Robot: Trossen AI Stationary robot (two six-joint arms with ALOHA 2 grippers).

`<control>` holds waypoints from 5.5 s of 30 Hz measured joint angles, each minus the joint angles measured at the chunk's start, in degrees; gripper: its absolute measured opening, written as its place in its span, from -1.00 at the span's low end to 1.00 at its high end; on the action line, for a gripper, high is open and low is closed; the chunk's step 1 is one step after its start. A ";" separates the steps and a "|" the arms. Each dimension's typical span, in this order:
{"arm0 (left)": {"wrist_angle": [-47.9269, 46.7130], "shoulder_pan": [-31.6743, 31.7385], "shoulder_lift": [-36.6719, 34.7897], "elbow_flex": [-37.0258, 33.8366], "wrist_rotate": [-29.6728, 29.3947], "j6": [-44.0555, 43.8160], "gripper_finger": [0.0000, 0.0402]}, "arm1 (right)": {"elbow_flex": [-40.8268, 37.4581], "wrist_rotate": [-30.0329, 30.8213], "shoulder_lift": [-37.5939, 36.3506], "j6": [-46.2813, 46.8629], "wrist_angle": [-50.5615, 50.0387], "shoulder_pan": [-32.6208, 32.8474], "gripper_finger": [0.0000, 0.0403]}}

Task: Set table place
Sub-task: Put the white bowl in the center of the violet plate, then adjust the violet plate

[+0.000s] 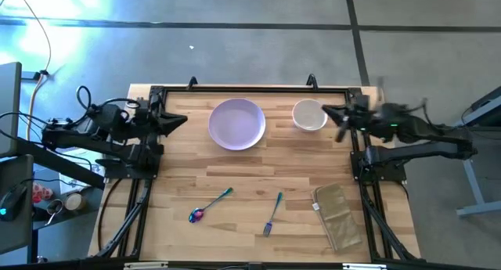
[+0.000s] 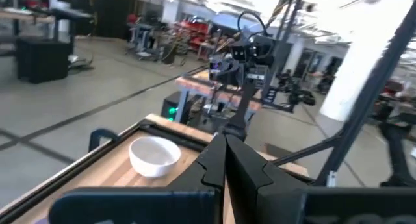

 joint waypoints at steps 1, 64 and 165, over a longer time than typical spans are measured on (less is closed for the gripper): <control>-0.09 0.00 0.53 0.00 -0.44 -0.15 -1.00 | 0.00 0.18 1.73 2.12 -1.07 -0.89 -1.00; -0.12 0.00 3.14 0.00 -0.52 0.23 -1.00 | 5.22 -20.96 48.28 0.45 -25.10 -48.09 -0.80; -3.13 0.00 3.12 -0.02 0.88 -0.46 -1.00 | 78.47 -14.94 91.38 -11.16 -49.07 -20.49 -0.80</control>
